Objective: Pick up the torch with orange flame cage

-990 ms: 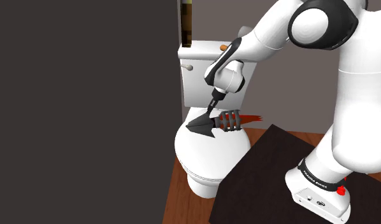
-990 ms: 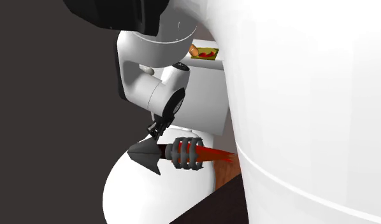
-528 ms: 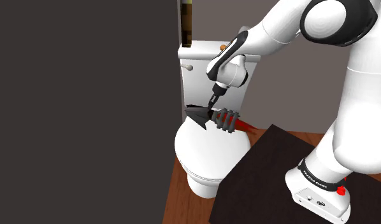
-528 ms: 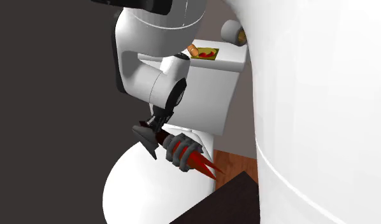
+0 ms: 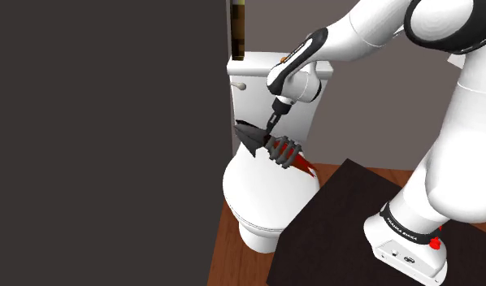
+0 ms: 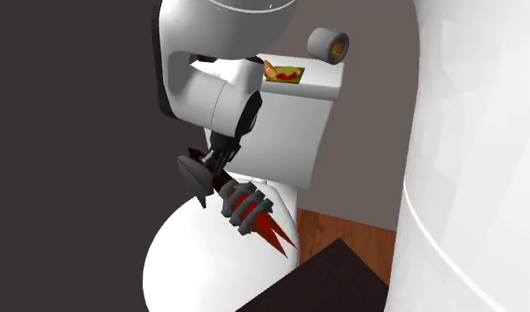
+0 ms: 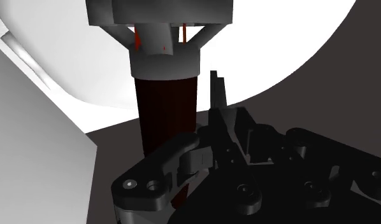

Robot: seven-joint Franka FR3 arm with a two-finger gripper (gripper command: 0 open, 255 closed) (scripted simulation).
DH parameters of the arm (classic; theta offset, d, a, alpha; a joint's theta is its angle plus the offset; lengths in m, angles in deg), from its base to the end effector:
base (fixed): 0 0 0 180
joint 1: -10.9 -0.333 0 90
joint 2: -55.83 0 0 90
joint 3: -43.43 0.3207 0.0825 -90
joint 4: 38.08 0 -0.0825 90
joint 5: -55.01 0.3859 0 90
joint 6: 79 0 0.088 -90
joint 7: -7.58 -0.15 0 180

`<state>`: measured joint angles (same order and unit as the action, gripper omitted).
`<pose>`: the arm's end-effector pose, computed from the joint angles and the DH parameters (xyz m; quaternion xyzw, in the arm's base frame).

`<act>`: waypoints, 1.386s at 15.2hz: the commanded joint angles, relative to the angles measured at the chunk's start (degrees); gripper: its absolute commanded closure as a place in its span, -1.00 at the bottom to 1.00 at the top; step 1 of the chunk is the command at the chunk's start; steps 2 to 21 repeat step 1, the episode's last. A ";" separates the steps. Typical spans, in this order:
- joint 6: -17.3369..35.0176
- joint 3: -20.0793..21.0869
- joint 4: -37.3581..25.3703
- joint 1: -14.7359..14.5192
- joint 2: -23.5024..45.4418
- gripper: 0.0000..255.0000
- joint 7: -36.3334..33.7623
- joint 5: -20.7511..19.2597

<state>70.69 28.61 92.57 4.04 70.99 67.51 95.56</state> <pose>0.5418 -0.0795 0.2093 -0.9745 -0.1559 -0.1236 0.1035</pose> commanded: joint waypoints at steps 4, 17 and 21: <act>-0.39 -0.25 -0.23 -0.13 -0.41 1.00 -0.61 -0.64; -0.39 -0.25 -0.23 -0.13 -0.41 1.00 -0.61 -0.64; -0.39 -0.25 -0.23 -0.13 -0.41 1.00 -0.61 -0.64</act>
